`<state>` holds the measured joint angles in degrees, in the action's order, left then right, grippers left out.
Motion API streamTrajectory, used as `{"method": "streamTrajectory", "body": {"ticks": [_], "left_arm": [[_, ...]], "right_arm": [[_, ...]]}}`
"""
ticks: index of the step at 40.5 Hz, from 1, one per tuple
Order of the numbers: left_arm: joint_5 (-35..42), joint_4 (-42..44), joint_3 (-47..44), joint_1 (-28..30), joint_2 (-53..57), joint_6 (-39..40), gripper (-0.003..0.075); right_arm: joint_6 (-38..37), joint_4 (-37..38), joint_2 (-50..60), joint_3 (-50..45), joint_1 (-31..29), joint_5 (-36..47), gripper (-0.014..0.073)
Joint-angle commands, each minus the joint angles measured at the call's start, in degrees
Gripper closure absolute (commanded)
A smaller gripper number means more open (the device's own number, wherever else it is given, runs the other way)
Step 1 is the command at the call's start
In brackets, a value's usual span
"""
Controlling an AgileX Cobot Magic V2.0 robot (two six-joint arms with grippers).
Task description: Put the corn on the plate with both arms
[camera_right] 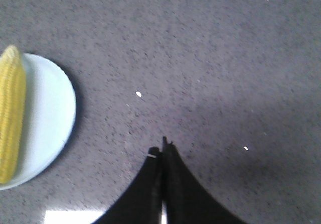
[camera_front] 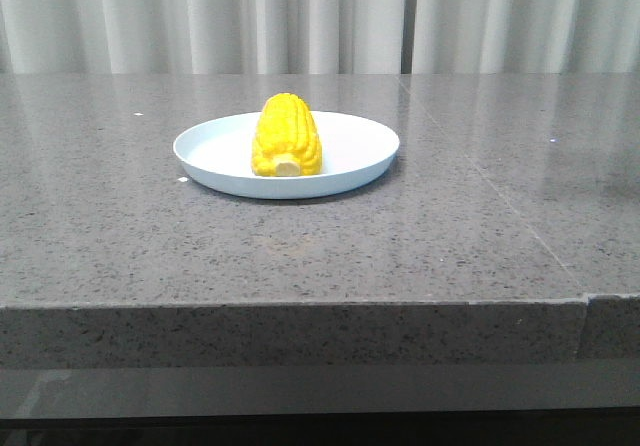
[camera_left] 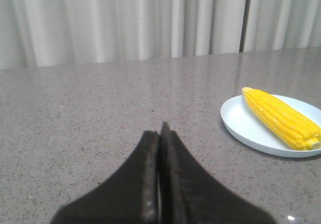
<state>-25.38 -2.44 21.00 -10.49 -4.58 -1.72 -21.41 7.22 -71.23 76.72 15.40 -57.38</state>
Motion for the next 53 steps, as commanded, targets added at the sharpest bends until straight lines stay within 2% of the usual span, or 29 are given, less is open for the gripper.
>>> {"method": "streamTrajectory", "body": {"ticks": [1,7,14,22,28,39,53], "left_arm": [[4.98,-0.18,1.50,0.05,-0.66,-0.11,0.0741],[4.98,-0.18,1.50,0.05,-0.66,-0.11,0.0741],[4.98,-0.18,1.50,0.05,-0.66,-0.11,0.0741],[4.98,-0.18,1.50,0.05,-0.66,-0.11,0.0741],[4.98,-0.18,1.50,0.05,-0.66,-0.11,0.0741],[4.98,-0.18,1.50,0.05,-0.66,-0.11,0.0741],[4.98,-0.18,1.50,0.05,-0.66,-0.11,0.0741]], "right_arm": [[1.20,0.74,6.63,-4.73,-2.68,3.85,0.0652],[1.25,-0.05,15.40,-15.36,-4.45,6.36,0.0652],[1.69,0.05,26.33,-27.75,-4.45,15.19,0.0652],[1.69,7.70,39.80,-42.05,-4.45,27.31,0.0652],[1.69,8.54,48.59,-49.21,-4.45,32.79,0.0652],[1.69,8.54,59.48,-52.88,-4.45,34.01,0.0652],[1.69,8.44,60.80,-52.88,-4.45,34.27,0.0652]]}}
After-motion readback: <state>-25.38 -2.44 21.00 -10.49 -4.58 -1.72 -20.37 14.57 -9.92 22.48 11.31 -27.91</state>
